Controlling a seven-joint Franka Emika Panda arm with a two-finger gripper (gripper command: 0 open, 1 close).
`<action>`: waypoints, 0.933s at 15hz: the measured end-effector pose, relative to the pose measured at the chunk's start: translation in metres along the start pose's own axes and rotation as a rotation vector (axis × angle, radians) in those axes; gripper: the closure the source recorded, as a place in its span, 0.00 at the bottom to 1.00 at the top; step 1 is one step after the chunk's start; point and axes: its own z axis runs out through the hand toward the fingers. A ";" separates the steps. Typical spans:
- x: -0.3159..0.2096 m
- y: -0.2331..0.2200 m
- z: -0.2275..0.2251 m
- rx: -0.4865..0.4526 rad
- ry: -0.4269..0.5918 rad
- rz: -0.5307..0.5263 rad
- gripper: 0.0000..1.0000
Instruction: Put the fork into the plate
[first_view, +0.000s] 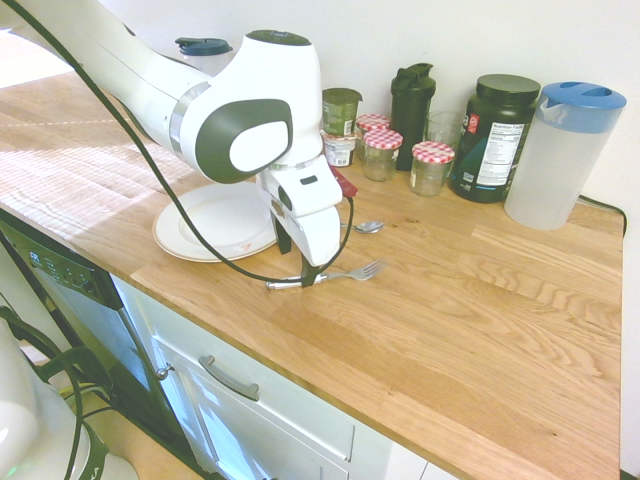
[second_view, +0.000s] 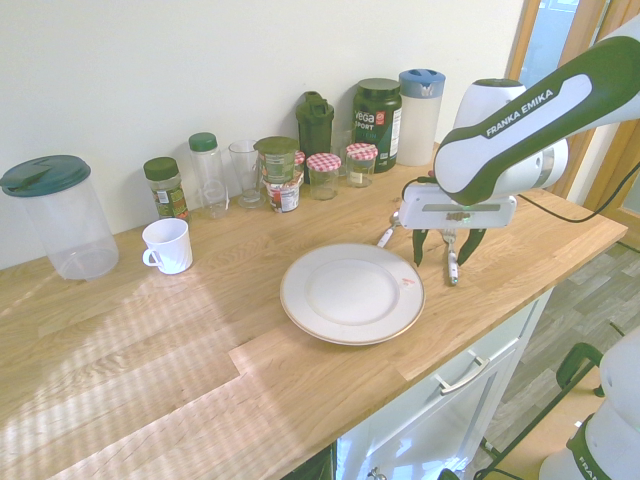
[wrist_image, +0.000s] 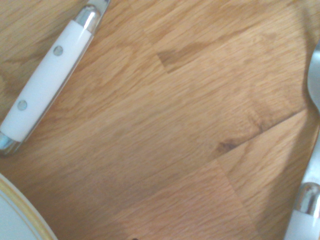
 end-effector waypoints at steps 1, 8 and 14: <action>0.001 0.000 0.001 0.001 0.000 0.001 1.00; 0.004 0.000 0.004 0.007 0.000 0.011 1.00; 0.004 0.000 0.005 0.005 0.000 0.010 1.00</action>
